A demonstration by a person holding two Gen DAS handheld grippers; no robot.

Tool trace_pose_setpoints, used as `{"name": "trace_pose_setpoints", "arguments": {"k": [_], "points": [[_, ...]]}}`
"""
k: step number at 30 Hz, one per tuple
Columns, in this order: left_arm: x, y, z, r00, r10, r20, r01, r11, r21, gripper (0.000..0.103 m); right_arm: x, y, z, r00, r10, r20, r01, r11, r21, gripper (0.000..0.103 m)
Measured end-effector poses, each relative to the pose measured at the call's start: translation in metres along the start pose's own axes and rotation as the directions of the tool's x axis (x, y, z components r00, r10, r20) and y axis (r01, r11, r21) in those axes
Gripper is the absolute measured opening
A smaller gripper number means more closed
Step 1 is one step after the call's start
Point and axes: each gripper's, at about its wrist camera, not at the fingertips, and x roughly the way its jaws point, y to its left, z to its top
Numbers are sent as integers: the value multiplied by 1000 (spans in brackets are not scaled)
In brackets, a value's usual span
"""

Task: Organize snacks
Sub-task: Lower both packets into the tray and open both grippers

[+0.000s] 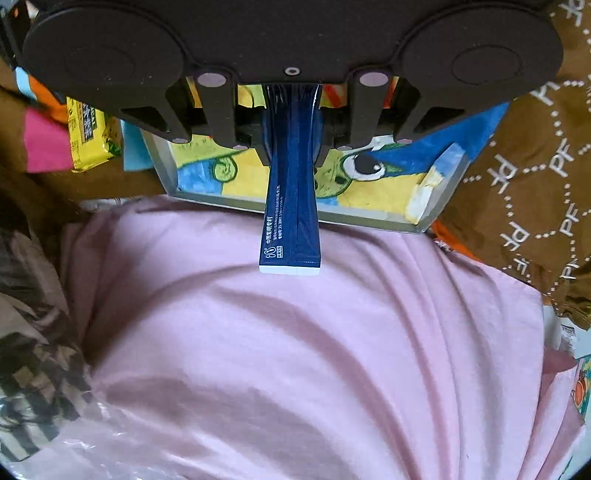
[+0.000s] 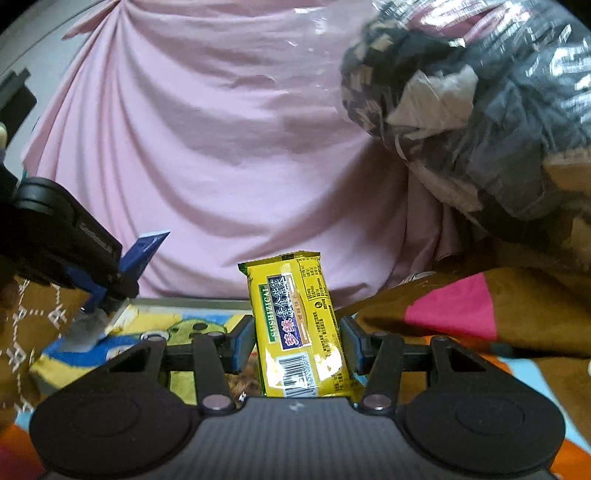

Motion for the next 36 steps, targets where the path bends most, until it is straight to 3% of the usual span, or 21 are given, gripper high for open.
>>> {"name": "trace_pose_setpoints", "arguments": {"k": [3,11,16,21,36], "points": [[17,-7,0,1000,9,-9,-9,1000,7,23,14,-2,-2,1000,16,1,-16,999,35,55],[59,-10,-18,992,23,-125,-19,999,28,23,41,3,-7,997,76,-28,-75,996,56,55],[75,-3,-23,986,38,-163,-39,999,-6,23,57,-2,-9,991,65,-118,-55,994,92,55],[81,-3,-28,983,44,-180,-45,999,-1,23,65,-5,-15,981,69,-180,-50,993,106,55],[87,1,-34,973,36,-227,-47,998,-45,31,71,-2,-18,970,77,-231,-57,994,90,57]]}}
